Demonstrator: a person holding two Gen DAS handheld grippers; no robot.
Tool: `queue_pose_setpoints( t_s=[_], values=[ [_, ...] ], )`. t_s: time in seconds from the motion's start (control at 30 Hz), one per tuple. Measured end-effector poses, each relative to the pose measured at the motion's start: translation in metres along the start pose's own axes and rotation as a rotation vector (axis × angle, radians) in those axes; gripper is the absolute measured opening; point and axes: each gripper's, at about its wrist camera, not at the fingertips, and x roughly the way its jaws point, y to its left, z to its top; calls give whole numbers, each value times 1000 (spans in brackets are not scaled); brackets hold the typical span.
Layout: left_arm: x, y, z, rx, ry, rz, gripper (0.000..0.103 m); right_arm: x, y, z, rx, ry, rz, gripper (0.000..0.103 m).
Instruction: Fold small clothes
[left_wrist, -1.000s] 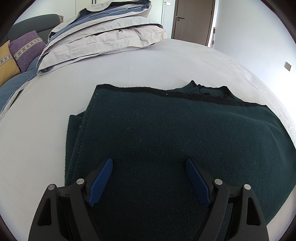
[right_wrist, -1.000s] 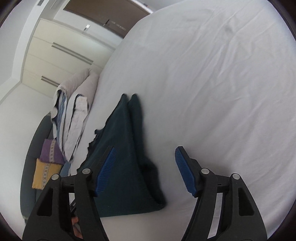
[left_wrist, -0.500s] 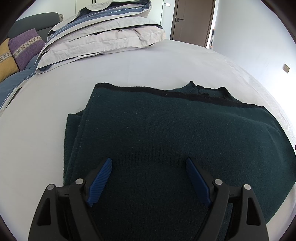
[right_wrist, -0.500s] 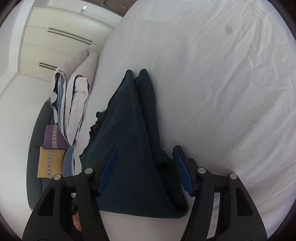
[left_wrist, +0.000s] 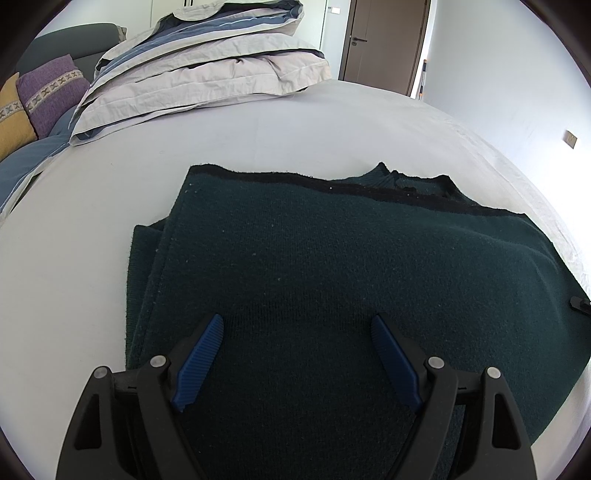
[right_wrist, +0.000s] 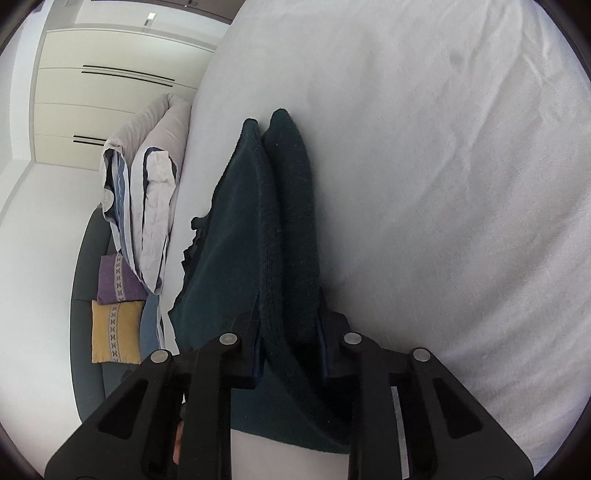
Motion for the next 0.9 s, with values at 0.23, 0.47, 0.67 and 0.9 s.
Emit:
queue_pose_setpoints(
  t_s=[0.23,0.47,0.67,0.9],
  values=[
    [1,-1,0,-15,-2,-20,84,-2,35,-10,-91,-83,-130,15],
    [-2,10,5,-71,10,-87,82,28,167,-62,-506,-80,-287,15],
    [-22,24,11,-249,23,-246,77,117,212,-133,-801,116,-378,15],
    [-21,-2,33,-340,86,-465,77,112,203,-129,-772,92,-323,15]
  ],
)
